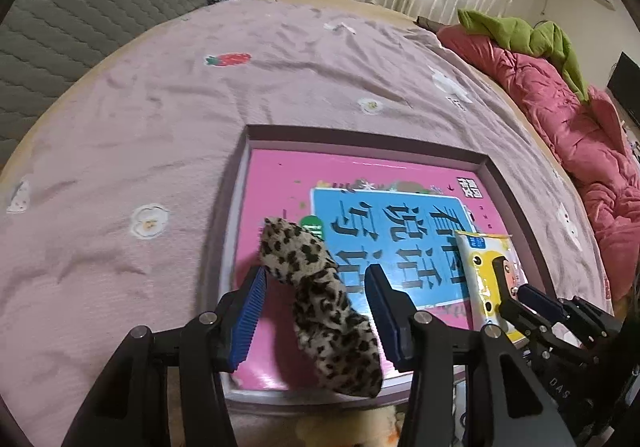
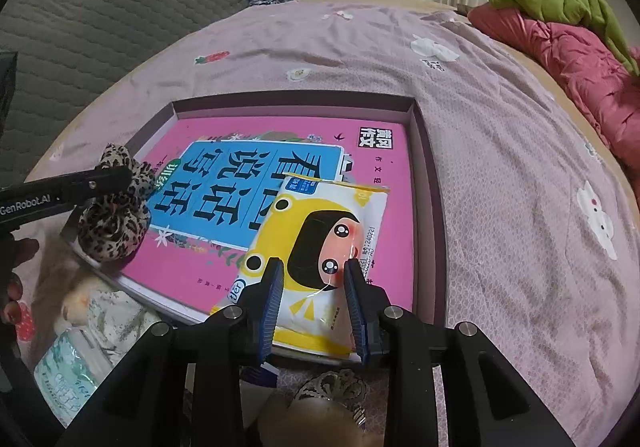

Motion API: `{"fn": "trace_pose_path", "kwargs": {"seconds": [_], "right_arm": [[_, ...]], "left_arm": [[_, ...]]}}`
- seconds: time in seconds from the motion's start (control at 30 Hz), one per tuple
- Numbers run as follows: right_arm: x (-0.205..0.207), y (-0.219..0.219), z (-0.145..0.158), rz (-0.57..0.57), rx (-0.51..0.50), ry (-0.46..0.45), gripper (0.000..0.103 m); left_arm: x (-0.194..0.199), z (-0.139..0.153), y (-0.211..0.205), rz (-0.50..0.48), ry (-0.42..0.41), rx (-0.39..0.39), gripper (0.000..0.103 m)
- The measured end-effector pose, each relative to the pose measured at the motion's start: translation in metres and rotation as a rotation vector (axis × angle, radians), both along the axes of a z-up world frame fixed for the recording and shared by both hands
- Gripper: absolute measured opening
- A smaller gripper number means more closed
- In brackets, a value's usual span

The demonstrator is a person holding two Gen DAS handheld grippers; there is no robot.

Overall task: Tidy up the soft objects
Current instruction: 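Open the left gripper to drop the scrunchie while the right releases the wipes pack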

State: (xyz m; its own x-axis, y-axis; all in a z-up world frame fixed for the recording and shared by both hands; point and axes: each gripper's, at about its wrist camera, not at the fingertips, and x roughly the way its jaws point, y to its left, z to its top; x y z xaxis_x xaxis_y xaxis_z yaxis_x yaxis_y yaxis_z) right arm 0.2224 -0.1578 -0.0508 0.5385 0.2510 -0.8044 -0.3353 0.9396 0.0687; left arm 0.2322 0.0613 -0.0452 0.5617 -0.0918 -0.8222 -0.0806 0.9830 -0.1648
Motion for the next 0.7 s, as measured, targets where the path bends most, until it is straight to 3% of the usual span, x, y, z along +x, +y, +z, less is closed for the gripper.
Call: {"fn": "trace_pose_path", "kwargs": {"seconds": [0.33,0.7], "right_arm": [[-0.008,0.0,0.009,0.011,0.006,-0.043,0.035],[-0.015,-0.006,0.018,0.003,0.028,-0.107,0.04]], "left_arm": [[-0.022,-0.001,0.012,0.005,0.017,0.017,0.052],[-0.032,0.0,-0.006,-0.026,0.018,0.028,0.052]]}}
